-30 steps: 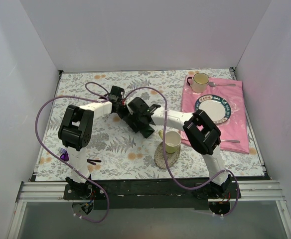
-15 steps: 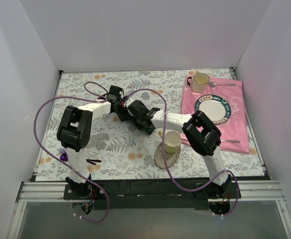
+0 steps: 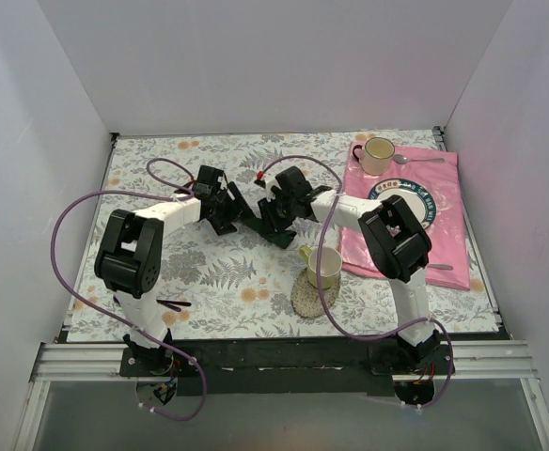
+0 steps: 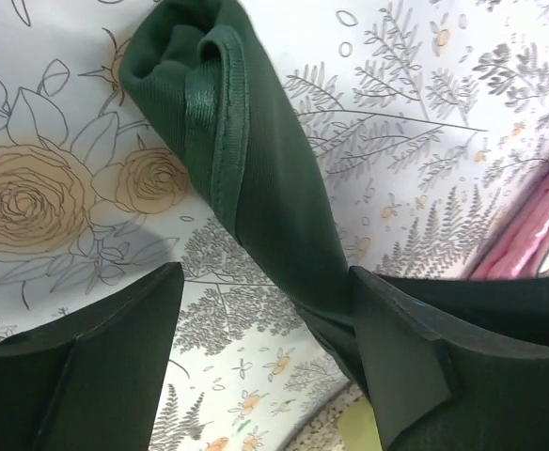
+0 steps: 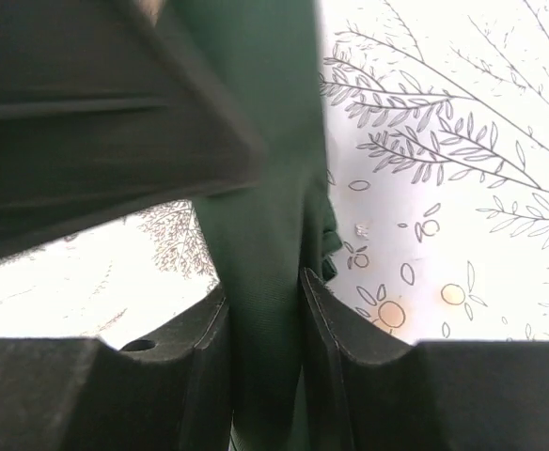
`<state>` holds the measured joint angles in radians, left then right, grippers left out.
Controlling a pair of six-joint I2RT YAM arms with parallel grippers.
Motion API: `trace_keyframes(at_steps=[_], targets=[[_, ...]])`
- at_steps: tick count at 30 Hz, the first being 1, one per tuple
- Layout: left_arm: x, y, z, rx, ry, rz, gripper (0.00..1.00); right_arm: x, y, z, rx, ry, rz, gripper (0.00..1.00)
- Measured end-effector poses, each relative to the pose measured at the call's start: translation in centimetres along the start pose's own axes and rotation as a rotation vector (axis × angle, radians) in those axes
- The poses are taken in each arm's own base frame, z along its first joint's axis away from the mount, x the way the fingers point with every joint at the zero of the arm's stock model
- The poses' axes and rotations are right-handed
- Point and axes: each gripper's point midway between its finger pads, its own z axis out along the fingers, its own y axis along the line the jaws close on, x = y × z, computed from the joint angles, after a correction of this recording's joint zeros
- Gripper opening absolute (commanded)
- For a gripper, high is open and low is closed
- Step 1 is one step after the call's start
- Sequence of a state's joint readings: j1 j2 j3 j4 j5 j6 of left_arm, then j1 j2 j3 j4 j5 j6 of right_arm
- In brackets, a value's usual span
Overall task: Fold the napkin, place the utensils inside, and roll it up
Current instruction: Roll the napkin with the utensil
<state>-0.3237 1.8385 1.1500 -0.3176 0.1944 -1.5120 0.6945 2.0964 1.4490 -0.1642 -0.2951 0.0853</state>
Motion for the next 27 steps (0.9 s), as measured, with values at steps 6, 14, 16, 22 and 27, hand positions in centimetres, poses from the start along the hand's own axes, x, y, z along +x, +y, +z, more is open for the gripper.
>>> trace_keyframes(at_steps=[6, 14, 16, 22, 27], targets=[[0.1, -0.8, -0.5, 0.031, 0.005, -0.036, 0.81, 0.0, -0.2, -0.1, -0.173, -0.006, 0.14, 0.36], [0.6, -1.3, 0.8, 0.047, 0.047, -0.073, 0.78, 0.0, 0.1, -0.1, -0.314, -0.007, 0.26, 0.36], [0.5, -1.9, 1.1, 0.058, 0.05, -0.071, 0.75, 0.0, 0.1, -0.1, -0.344, -0.007, 0.287, 0.36], [0.8, -3.2, 2.3, 0.072, 0.065, -0.058, 0.66, 0.1, 0.1, -0.3, -0.433, -0.015, 0.377, 0.36], [0.7, -3.3, 2.9, 0.058, 0.054, -0.045, 0.57, 0.5, 0.1, -0.6, -0.491, -0.015, 0.442, 0.38]])
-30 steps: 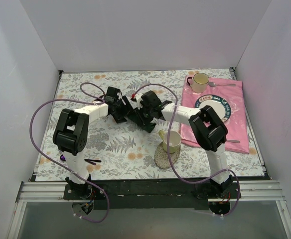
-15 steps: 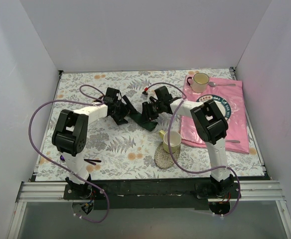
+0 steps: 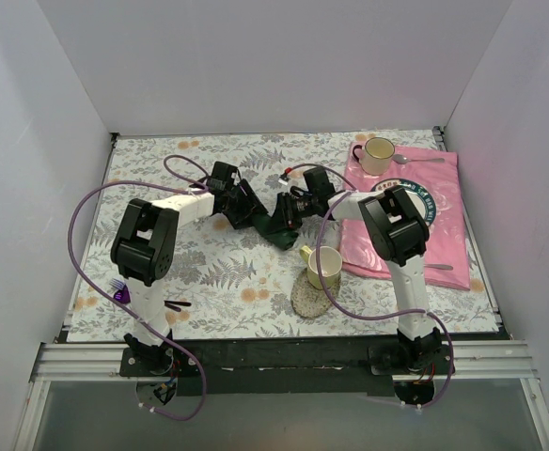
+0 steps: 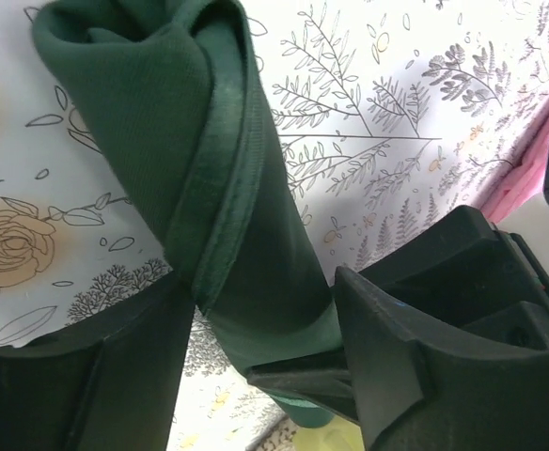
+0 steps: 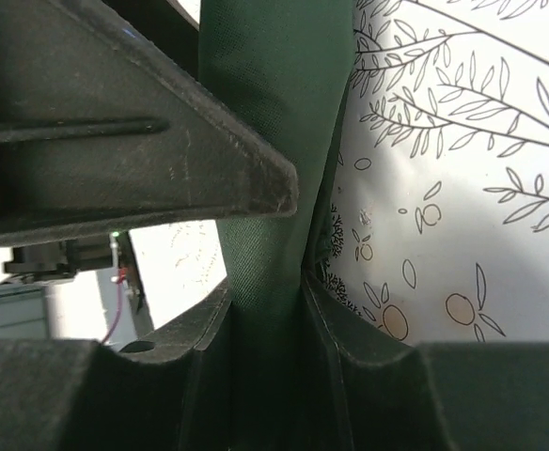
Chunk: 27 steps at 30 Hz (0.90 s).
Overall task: Fold the napkin, place the utensils inside, and roll it up
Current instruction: Roll the napkin with the utensil
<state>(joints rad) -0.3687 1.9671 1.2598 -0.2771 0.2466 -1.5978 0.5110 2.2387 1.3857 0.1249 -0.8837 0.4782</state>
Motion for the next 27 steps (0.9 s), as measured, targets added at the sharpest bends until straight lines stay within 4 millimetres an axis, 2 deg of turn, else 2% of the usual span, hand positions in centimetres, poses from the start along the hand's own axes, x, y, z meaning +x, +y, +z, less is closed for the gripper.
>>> trace_keyframes(at_steps=[3, 8, 11, 16, 21, 24, 27], targets=[[-0.2, 0.2, 0.1, -0.012, -0.014, 0.007, 0.5, 0.0, 0.0, 0.0, -0.027, -0.001, 0.026, 0.39], [-0.4, 0.5, 0.2, -0.025, -0.025, 0.025, 0.47, 0.1, 0.2, 0.1, -0.049, 0.003, 0.05, 0.45], [-0.4, 0.6, 0.2, -0.028, -0.028, 0.036, 0.45, 0.1, 0.4, 0.0, -0.062, 0.006, 0.052, 0.51], [-0.4, 0.6, 0.2, -0.028, -0.029, 0.05, 0.45, -0.1, 1.0, -0.3, -0.047, 0.021, 0.029, 0.71], [-0.4, 0.6, 0.3, -0.026, -0.028, 0.057, 0.44, -1.2, 1.2, -0.5, 0.154, 0.018, -0.109, 0.86], [-0.3, 0.6, 0.3, -0.025, -0.026, 0.059, 0.44, -2.0, 0.3, -1.0, 0.349, 0.008, -0.23, 0.92], [-0.3, 0.6, 0.3, -0.022, -0.021, 0.059, 0.44, -1.9, 0.0, -1.2, 0.521, 0.016, -0.355, 0.93]])
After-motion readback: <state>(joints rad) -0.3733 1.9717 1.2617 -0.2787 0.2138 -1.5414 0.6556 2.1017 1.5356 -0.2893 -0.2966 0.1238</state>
